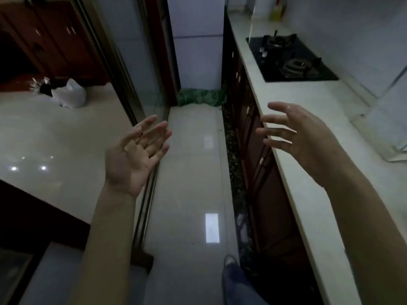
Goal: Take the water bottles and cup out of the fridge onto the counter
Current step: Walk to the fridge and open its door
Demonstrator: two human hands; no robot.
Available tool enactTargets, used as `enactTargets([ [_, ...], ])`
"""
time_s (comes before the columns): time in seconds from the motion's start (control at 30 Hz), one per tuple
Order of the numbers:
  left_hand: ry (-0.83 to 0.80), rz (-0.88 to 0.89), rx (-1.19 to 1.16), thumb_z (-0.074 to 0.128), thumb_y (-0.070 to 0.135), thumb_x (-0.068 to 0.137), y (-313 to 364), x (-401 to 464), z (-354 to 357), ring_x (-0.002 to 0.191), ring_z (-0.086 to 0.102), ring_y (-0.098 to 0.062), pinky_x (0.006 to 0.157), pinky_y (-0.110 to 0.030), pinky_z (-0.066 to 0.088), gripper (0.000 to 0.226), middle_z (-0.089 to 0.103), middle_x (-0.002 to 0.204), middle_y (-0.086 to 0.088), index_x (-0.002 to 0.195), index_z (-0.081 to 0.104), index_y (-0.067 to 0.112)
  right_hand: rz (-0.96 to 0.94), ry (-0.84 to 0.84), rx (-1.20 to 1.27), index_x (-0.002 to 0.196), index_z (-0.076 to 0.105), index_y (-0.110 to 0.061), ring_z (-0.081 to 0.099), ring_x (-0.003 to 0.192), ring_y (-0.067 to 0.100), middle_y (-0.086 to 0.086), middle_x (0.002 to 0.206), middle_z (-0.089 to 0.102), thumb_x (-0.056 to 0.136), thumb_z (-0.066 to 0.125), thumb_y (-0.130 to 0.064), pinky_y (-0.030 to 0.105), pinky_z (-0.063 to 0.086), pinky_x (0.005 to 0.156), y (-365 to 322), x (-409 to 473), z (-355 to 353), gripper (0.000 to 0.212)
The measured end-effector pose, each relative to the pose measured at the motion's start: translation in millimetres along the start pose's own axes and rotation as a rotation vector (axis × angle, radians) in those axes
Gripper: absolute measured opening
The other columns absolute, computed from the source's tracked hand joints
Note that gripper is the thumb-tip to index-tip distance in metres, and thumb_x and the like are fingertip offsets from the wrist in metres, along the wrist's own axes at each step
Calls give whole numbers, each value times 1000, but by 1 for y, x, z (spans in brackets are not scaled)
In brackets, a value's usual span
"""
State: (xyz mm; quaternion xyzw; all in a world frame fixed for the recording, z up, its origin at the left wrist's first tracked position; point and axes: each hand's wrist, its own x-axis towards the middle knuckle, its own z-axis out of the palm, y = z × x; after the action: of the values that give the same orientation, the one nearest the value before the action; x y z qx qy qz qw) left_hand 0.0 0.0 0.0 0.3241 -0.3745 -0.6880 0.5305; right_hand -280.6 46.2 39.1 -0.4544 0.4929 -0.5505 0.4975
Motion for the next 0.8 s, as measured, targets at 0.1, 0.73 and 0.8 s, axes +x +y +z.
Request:
enactTargets([
  [0.1, 76, -67, -43, 85, 40, 33, -21, 23, -7, 111, 63, -23, 100, -37, 46, 69, 70, 111, -7, 98, 74, 19, 99, 14, 10, 111, 53, -18, 64, 88, 19, 3, 99, 61, 99, 33, -23, 29, 53, 81, 20, 26, -9, 23],
  [0.73, 277, -275, -136, 88, 35, 32, -48, 160, -40, 100, 68, -19, 88, -34, 51, 66, 72, 103, -6, 93, 75, 16, 468, -31, 186, 119, 56, -14, 67, 103, 25, 13, 118, 64, 96, 35, -35, 38, 54, 90, 94, 182, -16, 37],
  [0.8, 241, -299, -199, 87, 31, 35, -42, 187, -56, 98, 69, -19, 86, -34, 52, 60, 72, 101, -6, 92, 76, 15, 469, -38, 203, 121, 56, -15, 67, 104, 24, 12, 119, 64, 95, 36, -37, 38, 54, 90, 99, 210, -4, 39],
])
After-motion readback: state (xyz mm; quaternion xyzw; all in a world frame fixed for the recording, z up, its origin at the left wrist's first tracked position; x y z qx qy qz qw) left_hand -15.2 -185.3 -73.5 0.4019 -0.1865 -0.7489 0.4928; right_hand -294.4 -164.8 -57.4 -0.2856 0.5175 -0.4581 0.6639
